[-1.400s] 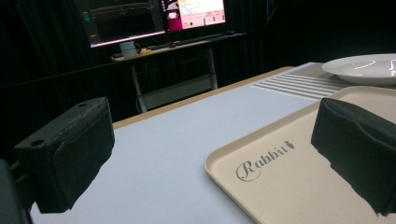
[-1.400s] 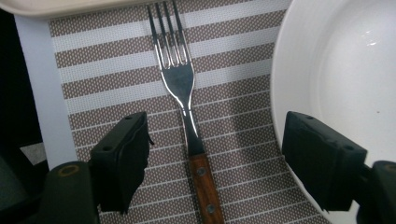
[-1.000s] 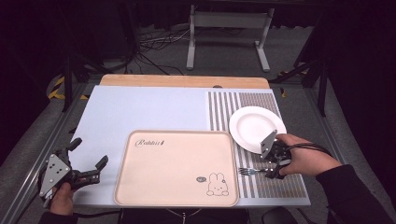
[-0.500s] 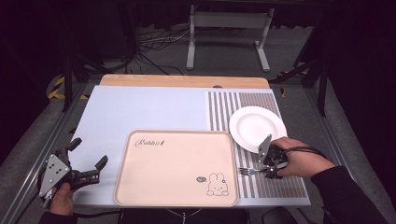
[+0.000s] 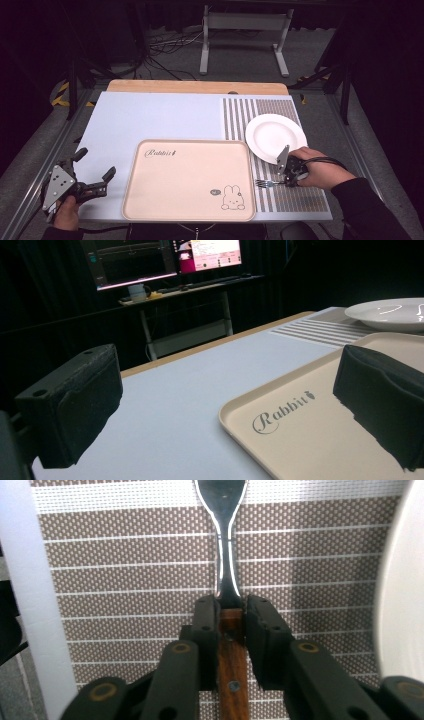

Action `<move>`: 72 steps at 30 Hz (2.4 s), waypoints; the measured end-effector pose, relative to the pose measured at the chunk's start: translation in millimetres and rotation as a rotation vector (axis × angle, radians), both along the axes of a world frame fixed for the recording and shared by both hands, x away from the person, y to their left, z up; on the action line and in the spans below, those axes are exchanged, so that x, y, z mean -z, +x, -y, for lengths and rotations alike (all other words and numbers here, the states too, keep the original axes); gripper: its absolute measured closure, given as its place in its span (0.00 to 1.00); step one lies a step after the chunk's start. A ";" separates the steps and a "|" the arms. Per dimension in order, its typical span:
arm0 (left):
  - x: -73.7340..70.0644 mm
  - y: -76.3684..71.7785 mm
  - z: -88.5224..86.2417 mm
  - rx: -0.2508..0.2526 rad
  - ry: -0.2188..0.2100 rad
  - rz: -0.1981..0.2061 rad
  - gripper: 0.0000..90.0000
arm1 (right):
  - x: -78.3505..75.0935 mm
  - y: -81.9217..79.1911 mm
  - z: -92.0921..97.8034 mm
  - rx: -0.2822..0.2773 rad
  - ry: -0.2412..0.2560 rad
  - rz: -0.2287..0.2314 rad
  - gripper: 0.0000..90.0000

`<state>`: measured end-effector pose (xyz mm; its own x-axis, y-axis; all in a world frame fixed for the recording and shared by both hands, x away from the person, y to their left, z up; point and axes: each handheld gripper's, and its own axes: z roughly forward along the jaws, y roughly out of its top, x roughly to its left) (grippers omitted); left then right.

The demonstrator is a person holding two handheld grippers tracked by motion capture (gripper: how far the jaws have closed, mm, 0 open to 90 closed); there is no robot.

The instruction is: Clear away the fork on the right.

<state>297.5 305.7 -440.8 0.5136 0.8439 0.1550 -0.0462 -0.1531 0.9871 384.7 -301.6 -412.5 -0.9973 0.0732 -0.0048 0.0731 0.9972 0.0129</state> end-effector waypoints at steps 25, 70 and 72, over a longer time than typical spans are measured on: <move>0.0 0.0 -0.5 0.000 -0.001 -0.002 0.00 | -1.2 -2.6 -2.4 -0.047 -0.011 0.005 0.87; -0.9 -0.6 -1.0 0.003 -0.004 0.004 0.00 | -71.4 5.5 -65.3 -0.133 0.128 0.161 0.87; -1.1 -0.8 -1.2 0.002 -0.004 0.004 0.00 | -73.6 6.0 -69.9 -0.144 0.131 0.165 0.87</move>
